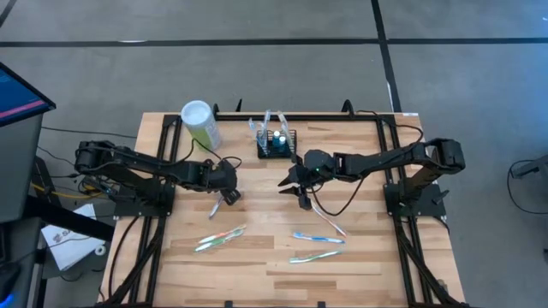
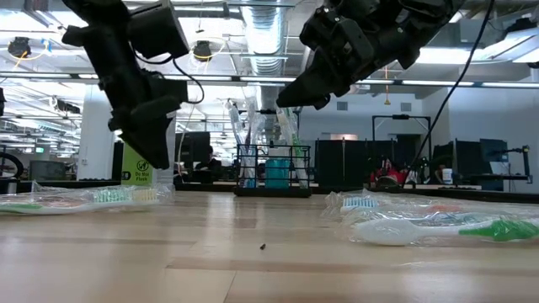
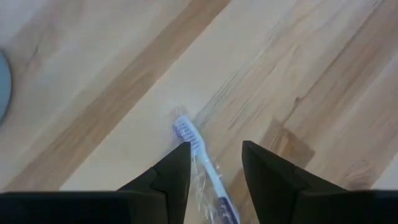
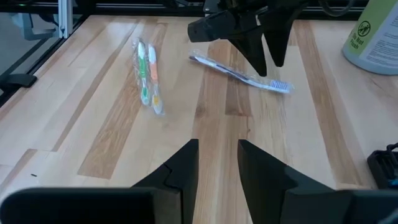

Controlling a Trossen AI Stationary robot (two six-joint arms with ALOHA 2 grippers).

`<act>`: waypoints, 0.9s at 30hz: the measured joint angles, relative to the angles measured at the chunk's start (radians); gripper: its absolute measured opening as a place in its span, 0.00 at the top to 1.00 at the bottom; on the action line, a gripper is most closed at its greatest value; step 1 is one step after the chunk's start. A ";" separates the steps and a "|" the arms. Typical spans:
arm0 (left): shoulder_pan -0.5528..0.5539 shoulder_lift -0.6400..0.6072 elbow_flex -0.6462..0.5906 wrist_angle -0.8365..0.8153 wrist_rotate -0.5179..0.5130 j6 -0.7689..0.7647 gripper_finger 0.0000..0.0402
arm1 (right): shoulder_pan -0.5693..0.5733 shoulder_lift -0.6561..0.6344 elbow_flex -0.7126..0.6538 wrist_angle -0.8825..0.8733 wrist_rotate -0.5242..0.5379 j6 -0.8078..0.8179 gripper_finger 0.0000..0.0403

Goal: Pick & Place toothbrushing station
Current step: Put the purple toothbrush into the black wire organizer

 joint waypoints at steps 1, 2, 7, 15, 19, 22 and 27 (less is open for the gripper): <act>0.000 0.000 -0.007 0.001 0.001 -0.008 0.65 | 0.000 0.000 0.000 0.000 0.000 0.000 0.74; 0.000 0.000 -0.019 0.001 0.000 -0.024 0.65 | 0.000 0.000 0.000 -0.001 0.000 0.000 0.74; 0.000 0.000 -0.087 0.009 0.010 -0.089 0.64 | 0.000 0.000 0.000 -0.001 0.000 0.000 0.74; 0.000 0.001 -0.151 0.217 0.021 -0.091 0.62 | -0.002 0.000 0.000 0.000 0.000 0.000 0.74; 0.001 0.001 -0.177 0.232 0.022 -0.078 0.62 | -0.002 0.000 0.000 0.000 0.000 0.000 0.74; 0.001 0.001 -0.194 0.233 0.022 -0.079 0.62 | -0.002 0.000 0.000 0.000 0.000 0.000 0.74; -0.001 0.001 -0.198 0.289 0.023 -0.085 0.63 | -0.002 0.000 0.000 0.000 0.001 0.000 0.74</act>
